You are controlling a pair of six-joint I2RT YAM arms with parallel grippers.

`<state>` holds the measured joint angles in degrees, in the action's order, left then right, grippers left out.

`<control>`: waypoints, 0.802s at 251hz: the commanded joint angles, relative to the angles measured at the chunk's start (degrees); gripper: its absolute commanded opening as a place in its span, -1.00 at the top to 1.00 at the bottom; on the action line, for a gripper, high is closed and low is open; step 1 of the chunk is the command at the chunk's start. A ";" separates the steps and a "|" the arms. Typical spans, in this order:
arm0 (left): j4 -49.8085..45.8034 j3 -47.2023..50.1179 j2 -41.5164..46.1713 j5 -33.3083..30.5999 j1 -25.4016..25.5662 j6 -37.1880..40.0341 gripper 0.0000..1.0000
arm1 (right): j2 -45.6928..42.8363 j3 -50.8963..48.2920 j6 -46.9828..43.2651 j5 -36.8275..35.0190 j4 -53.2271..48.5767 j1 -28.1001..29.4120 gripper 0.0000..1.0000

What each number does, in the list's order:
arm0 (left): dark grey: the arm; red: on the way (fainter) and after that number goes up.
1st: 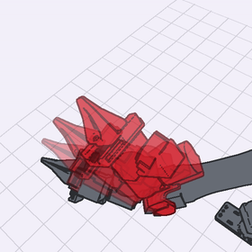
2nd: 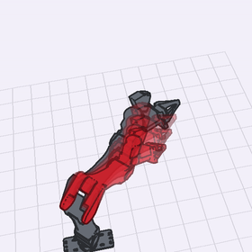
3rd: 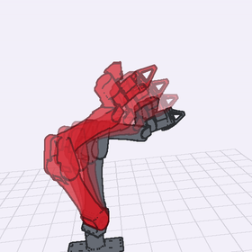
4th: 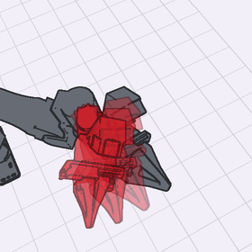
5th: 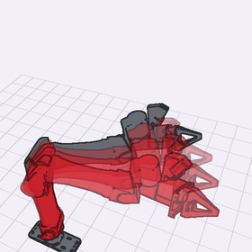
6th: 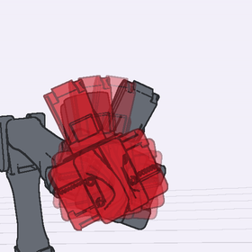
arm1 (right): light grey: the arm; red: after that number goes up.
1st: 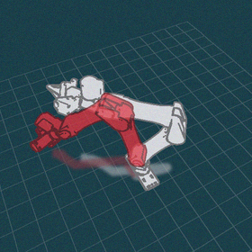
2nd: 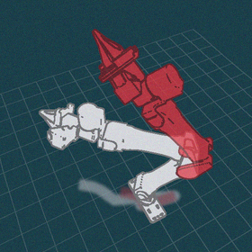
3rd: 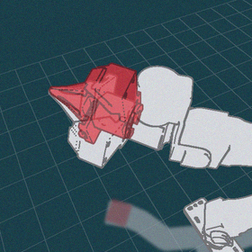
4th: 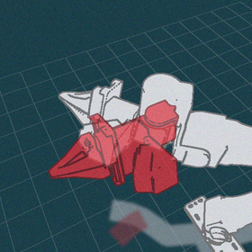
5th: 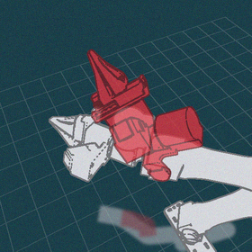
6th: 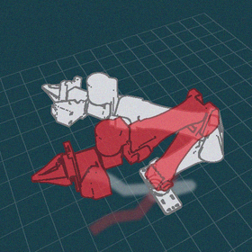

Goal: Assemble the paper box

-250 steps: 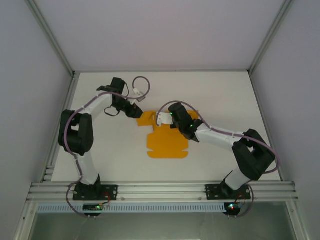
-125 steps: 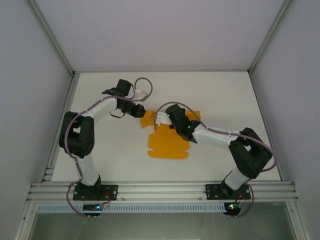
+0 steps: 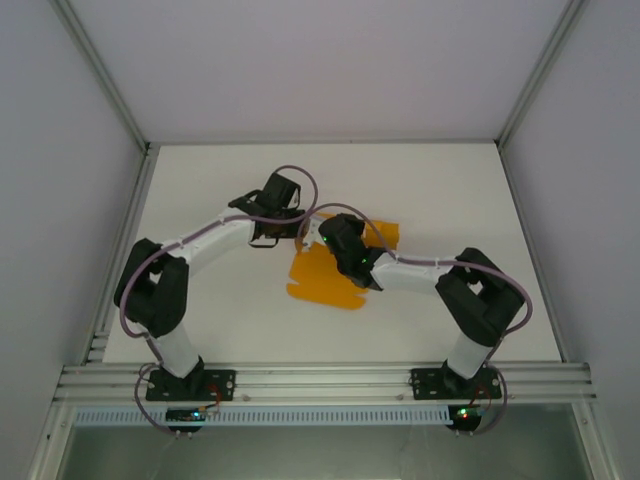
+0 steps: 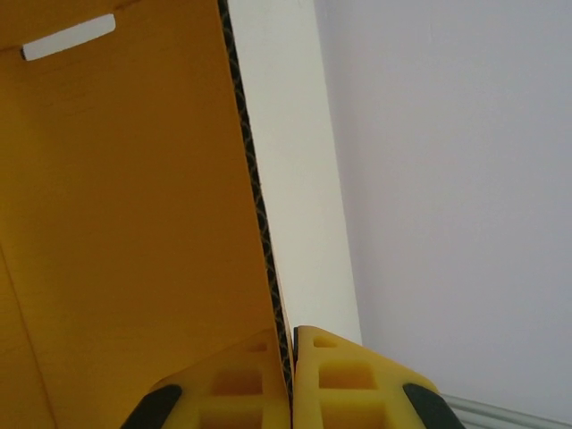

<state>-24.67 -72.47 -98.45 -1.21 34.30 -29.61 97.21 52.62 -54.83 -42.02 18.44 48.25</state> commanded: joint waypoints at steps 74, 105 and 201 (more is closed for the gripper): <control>2.88 5.20 4.16 -7.07 -2.17 7.99 1.00 | -6.85 -1.89 5.18 12.56 -7.82 -3.45 0.83; 5.14 7.42 5.17 -6.80 -3.29 11.34 1.00 | -9.58 -1.73 7.32 20.75 -17.11 -7.41 0.67; 9.47 10.62 8.03 3.27 -3.35 23.41 1.00 | -8.87 0.31 5.97 30.32 -21.40 -14.63 0.49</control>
<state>-16.45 -61.76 -91.70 -0.99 30.89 -10.66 87.26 50.92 -49.04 -16.75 0.58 33.78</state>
